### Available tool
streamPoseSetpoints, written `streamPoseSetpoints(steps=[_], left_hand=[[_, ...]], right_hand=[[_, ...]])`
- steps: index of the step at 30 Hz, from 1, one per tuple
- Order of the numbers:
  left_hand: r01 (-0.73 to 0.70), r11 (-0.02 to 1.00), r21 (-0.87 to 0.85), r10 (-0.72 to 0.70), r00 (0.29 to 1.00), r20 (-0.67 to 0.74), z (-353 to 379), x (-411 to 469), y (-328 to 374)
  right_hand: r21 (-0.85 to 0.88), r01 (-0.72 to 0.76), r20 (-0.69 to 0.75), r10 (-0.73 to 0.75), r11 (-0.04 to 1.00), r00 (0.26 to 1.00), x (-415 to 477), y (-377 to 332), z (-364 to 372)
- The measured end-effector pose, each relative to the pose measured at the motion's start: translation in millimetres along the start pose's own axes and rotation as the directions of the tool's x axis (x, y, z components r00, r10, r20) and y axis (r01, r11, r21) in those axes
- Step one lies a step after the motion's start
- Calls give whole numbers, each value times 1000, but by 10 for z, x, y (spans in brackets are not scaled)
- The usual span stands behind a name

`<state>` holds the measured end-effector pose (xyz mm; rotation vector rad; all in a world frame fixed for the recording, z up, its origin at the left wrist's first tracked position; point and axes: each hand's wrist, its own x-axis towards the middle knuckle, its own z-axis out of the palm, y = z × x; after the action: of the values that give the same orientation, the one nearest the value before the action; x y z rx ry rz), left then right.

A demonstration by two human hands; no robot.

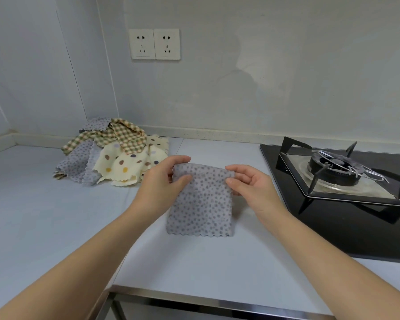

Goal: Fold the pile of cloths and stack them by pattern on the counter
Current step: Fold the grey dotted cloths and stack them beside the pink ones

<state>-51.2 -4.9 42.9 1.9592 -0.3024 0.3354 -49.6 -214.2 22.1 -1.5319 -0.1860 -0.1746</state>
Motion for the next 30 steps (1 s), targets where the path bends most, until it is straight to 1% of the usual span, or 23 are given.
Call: streamPoseSetpoints(steps=[2,4,6,8,10,11,13,15,17,19,20,21,23,24,25,27,30], left_hand=[[-97,967,234,122,988,-94,-15,-6,31],[-201,920,335,252,961,-117,-30,-6,76],[-289,889,356,349,930,-114,-40,9,102],[-333,896,294,377,920,-105,-50,10,142],[-296,932,211,320,943,-92,-34,-5,169],[-251,955,156,267,960,-88,-22,-6,173],[-160,987,2,159,984,-85,-20,8,178],[-64,986,-153,51,994,-92,-41,28,161],[47,966,-254,-68,995,-73,-79,57,137],[149,937,-315,-149,989,23,-140,83,105],[191,933,-305,-172,981,89,-173,84,97],[219,941,-257,-183,971,157,-199,82,88],[213,972,-100,-178,943,281,-206,57,90],[186,982,-43,-163,935,315,-180,46,79],[161,987,-25,-145,940,308,-138,40,74],[125,990,-58,-109,969,224,-65,34,73],[109,982,-151,-87,985,146,-49,42,83]], right_hand=[[-120,89,-53,-96,989,994,-3,-11,8],[-200,170,-98,-192,965,976,-12,-26,14],[-230,239,-126,-272,943,954,-9,-51,5],[-228,246,-77,-269,942,960,-9,-67,-13],[-206,173,49,-166,963,985,-8,-53,-12],[-206,125,99,-106,971,989,-7,-28,-11],[-209,59,152,-27,976,988,-16,2,0],[-148,24,166,1,989,986,-17,10,-4],[-60,-20,153,29,998,988,-9,2,-31],[5,-25,140,24,1000,990,-5,-22,-55],[23,-11,136,8,1000,991,-4,-22,-63],[36,12,137,-16,999,990,-6,-20,-65],[45,56,144,-62,997,988,-16,-21,-59],[44,69,140,-74,997,987,-15,-12,-52],[48,71,137,-77,996,988,-12,-13,-45],[48,32,139,-39,998,990,-1,-1,-40],[-14,-86,156,87,996,984,7,25,-39]])
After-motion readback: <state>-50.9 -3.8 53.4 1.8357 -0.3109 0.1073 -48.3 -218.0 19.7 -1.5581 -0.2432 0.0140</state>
